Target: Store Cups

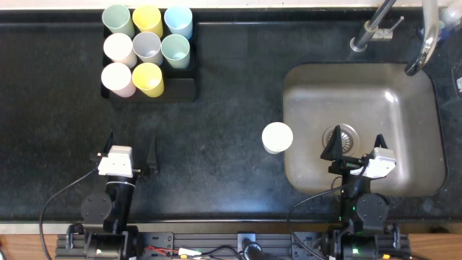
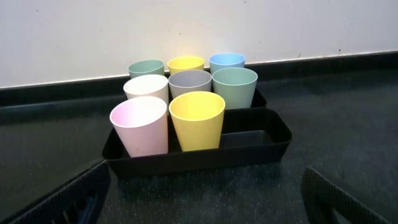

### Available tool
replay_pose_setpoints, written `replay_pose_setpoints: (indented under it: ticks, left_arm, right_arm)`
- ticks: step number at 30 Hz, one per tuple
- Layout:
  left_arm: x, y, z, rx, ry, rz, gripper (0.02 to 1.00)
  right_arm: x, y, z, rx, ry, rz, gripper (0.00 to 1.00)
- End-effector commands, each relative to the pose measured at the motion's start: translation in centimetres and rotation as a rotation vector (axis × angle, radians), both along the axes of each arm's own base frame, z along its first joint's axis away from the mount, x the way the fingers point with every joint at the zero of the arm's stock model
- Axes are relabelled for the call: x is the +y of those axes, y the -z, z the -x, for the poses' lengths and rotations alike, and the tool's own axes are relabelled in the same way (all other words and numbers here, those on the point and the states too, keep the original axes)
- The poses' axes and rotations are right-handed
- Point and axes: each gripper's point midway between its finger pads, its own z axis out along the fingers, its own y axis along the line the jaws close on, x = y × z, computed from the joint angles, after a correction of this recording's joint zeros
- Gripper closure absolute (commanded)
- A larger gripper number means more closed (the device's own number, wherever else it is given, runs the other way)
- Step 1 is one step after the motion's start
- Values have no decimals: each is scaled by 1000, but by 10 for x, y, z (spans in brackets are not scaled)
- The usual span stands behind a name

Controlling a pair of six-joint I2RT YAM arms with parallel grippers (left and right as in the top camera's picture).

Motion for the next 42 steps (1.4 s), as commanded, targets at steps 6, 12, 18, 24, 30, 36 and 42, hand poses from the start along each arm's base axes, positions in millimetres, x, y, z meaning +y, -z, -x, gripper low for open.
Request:
replay_pose_setpoints:
  ticks: [6,12,18,24,30,36,42]
  left_arm:
    - [-1,1,0,-6,9,-15,20]
    - [-1,1,0,-6,9,-15,20]
    - [-1,1,0,-6,9,-15,20]
    - [-1,1,0,-6,9,-15,23]
    - [-1,1,0,-6,9,-15,20]
    - [-1,1,0,-6,9,-15,20]
    - [-1,1,0,-6,9,-15,20]
  right_arm:
    - [0,4,0,2,0,4,3]
    - [0,4,0,2,0,4,3]
    - [0,1,0,-4,-1,4,5]
    - [15,-56,11,-39,-86,6,3]
    - [27,-94,14,246,-155,-29,5]
    - [43,-99,-12,656,-221,4,5]
    - [95,-38,-16,1108,-477,272,3]
